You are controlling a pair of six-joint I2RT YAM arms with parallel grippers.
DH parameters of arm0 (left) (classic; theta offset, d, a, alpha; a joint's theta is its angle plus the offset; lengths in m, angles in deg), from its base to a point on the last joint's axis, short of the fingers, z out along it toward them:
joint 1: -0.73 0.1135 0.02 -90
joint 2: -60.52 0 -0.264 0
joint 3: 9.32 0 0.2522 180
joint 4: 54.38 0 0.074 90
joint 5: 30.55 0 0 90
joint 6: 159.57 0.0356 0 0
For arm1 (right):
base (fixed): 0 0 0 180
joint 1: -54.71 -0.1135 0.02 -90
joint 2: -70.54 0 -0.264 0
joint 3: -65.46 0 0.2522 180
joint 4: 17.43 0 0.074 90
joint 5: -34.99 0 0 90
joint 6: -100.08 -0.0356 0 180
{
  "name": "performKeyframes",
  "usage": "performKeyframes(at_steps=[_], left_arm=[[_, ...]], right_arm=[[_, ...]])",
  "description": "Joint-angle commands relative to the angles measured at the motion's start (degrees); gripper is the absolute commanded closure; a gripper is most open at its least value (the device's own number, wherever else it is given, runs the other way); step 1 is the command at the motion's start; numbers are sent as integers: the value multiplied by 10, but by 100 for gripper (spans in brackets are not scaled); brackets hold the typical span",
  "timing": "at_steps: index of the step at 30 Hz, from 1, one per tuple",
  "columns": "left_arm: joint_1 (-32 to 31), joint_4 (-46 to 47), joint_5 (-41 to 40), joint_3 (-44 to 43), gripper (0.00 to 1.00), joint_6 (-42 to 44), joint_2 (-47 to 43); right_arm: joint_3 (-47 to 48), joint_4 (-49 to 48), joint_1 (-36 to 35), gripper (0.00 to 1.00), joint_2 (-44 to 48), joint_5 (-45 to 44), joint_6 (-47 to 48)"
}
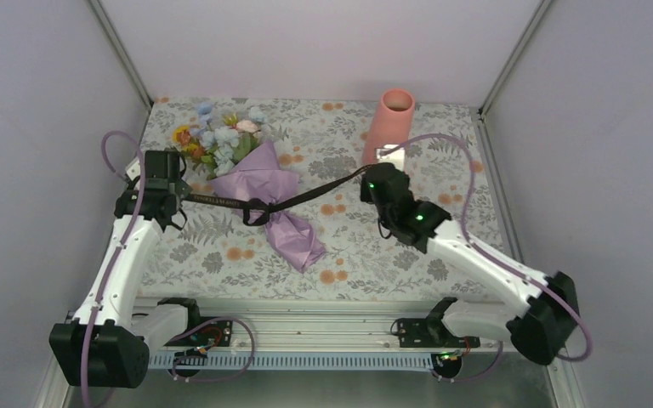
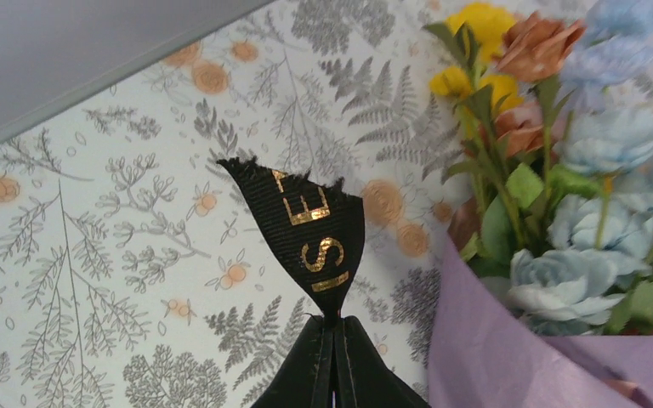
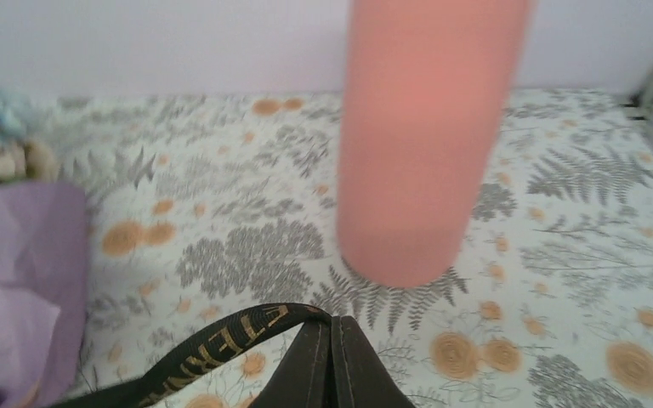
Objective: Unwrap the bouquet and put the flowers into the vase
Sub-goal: Untie the ribbon from the wrapping paper.
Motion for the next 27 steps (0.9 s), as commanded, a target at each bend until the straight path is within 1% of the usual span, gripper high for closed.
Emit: performKeyframes(at_steps=[1,4,6,11,13,15,17,20,22,24,25,27], left_arm=[[3,3,-35,-51,98,12,-4],[3,-10,-51,-90,98,9,-5],[3,-16,-47,-121,98,11,-9],[3,-4,5,-199,97,79,-26],[3,13,19,-210,98,97,-44],[3,38,47,-209,98,121,-63],[3,50,91,-213,98,147,-75],[3,89,200,-193,98,200,-99],[3,109,252,-169,98,211,-121],[3,117,276,-141,98,205,-142],[3,114,276,-128,98,204,-146],[3,89,252,-115,98,205,-144]], right_arm=[[13,85,5,96,83,-81,-97],[1,111,6,96,118,-116,-127],[-5,119,7,96,130,-132,-137],[-13,143,7,96,122,-110,-151],[-19,154,7,96,113,-112,-165],[-25,155,8,96,109,-109,-171],[-29,146,8,96,108,-88,-166],[-44,123,8,96,105,-49,-146],[-47,115,8,96,95,-23,-134],[-44,125,8,96,78,-15,-132],[-40,135,8,94,68,-14,-137],[-32,149,8,84,54,6,-143]])
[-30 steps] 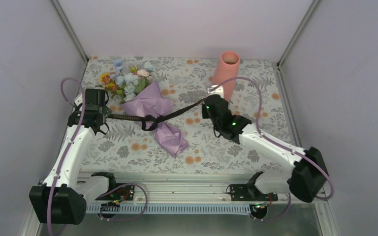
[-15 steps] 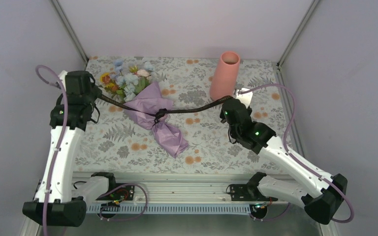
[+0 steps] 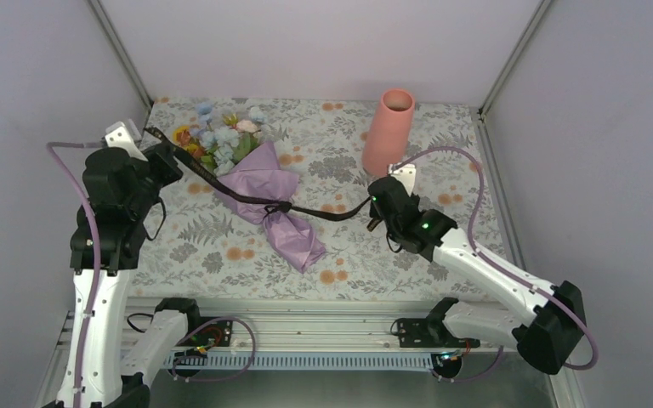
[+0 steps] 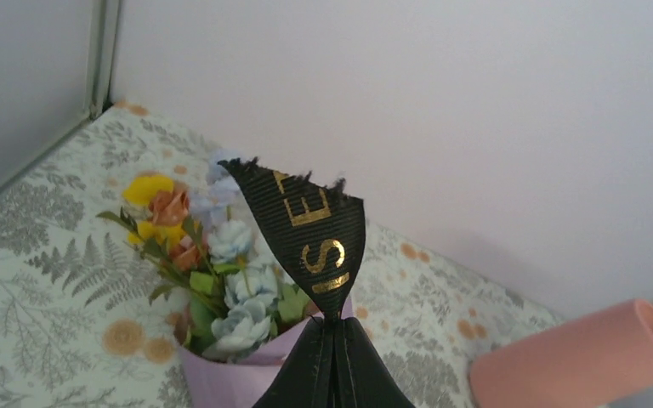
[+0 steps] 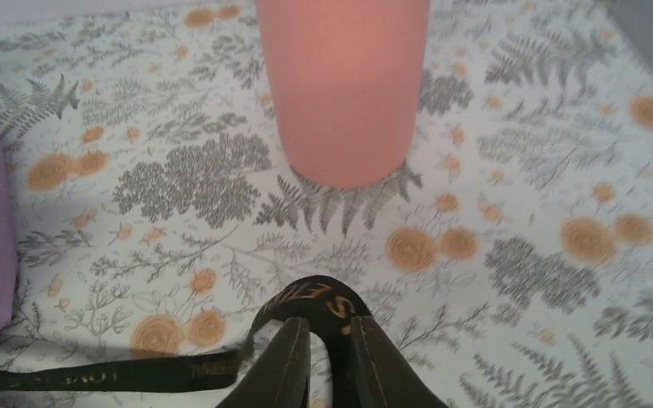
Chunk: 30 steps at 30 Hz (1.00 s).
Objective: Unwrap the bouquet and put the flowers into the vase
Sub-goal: Untie the ribbon from the wrapping paper.
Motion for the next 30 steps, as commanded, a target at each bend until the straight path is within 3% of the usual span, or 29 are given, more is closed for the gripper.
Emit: performKeyframes(at_steps=[1,7,13,17,21,23,26,30], left_arm=[[3,-18,24,35,97,26,-3],[3,-41,-37,95,98,-2,-10],[3,-39,-26,120,98,5,-22],[3,-38,-33,141,96,4,-37],[3,-44,-32,144,82,13,-42],[3,-34,-10,151,67,21,-48],[2,-21,18,169,37,32,-55],[3,-12,33,185,22,49,-58]], right_arm=[[6,7,2,80,-26,49,-7],[12,-47,0,60,-44,161,12],[16,-188,-17,57,-108,318,24],[42,-250,-33,58,-188,367,26],[87,-269,-50,61,-264,386,-17],[99,-291,-59,61,-295,398,-47],[118,-310,-64,63,-347,410,-127],[113,-367,-66,63,-382,442,-211]])
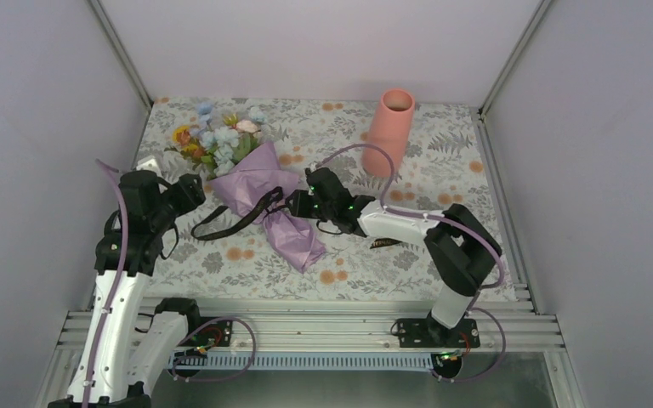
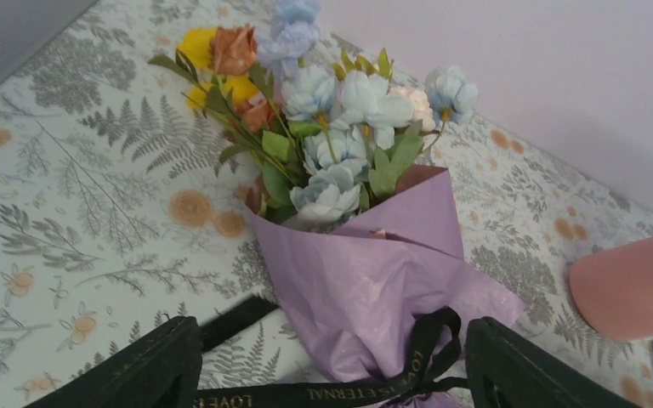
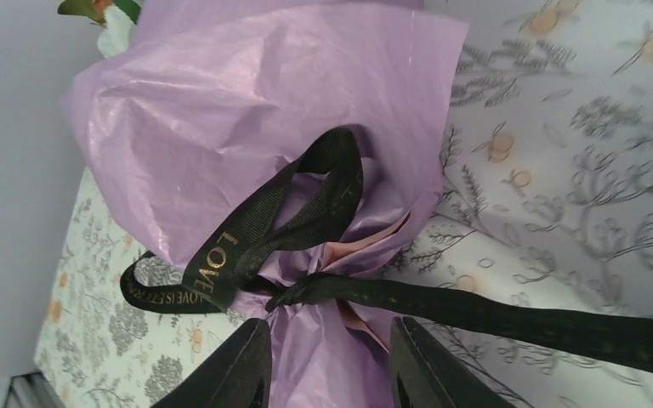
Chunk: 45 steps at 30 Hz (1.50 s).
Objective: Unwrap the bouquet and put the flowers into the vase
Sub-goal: Untie the ribbon from the wrapping paper.
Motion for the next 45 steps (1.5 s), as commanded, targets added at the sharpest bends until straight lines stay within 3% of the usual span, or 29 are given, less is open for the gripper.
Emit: performKeyframes(at_steps=[1,8,16,31,38,45], left_arm=[[2,23,33,16,20,29,-6],[2,61,84,45,0,88,-34],[2,94,100,69,0,122,-69],[-1,101,84,82,0,117,-77],[-2,100,78,83,0,116,-85],[-2,101,77,85,0,111,-82]], right_arm=[[3,-94,-8,63,-32,48,-128],[4,-150,-16,62,-68,72,-207],[6,-162,-35,61,-100,48,-274],[31,-168,-37,60,-156,23,-314],[10,-227,-38,74,-141,16,-277],[-28,-287,-40,95,-113,19,-217]])
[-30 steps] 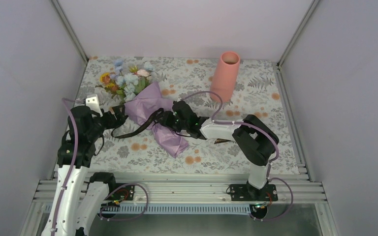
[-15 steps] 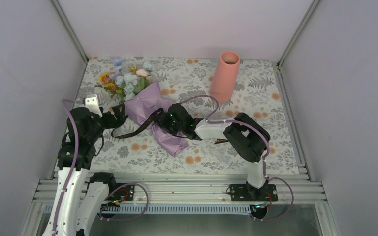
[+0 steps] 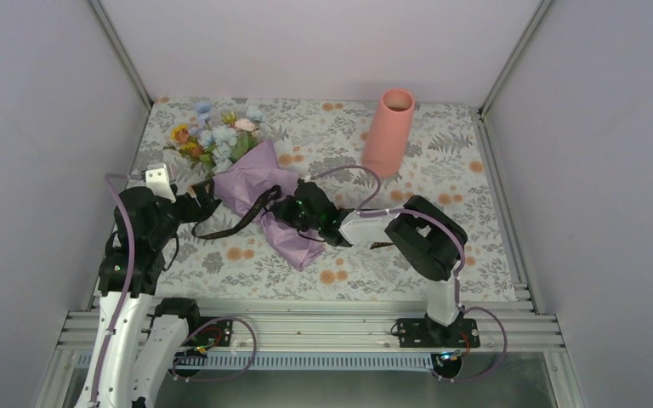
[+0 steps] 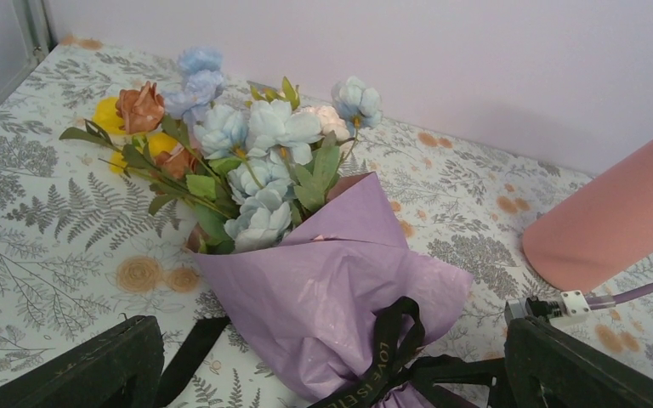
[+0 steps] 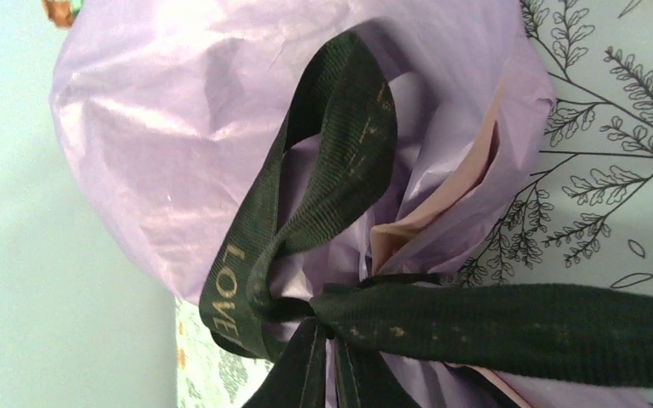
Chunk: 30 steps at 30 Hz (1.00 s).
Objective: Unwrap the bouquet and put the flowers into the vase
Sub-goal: Untie the ribbon from the wrapping paper.
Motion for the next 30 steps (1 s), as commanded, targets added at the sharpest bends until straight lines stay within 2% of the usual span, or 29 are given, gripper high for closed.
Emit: performKeyframes(at_steps=[1,10,14,21,24,30], left_arm=[[-1,9,-5,6,0,4,-1],[-1,0,-5,4,1,-20,32],[0,6,45,13,2,-48,71],[0,87,151,78,11,-107,145],[0,132,184,114,14,-128,169],[0,194,211,165,18,-150,190]], right_arm=[[-23,-66,-9,96,32,-10,56],[-32,-25,-28,96,74,-7,179],[-37,7,-44,96,94,-12,228],[-52,68,-64,96,128,-21,276],[-80,64,-65,96,141,-17,286],[-107,58,-65,96,158,-6,320]])
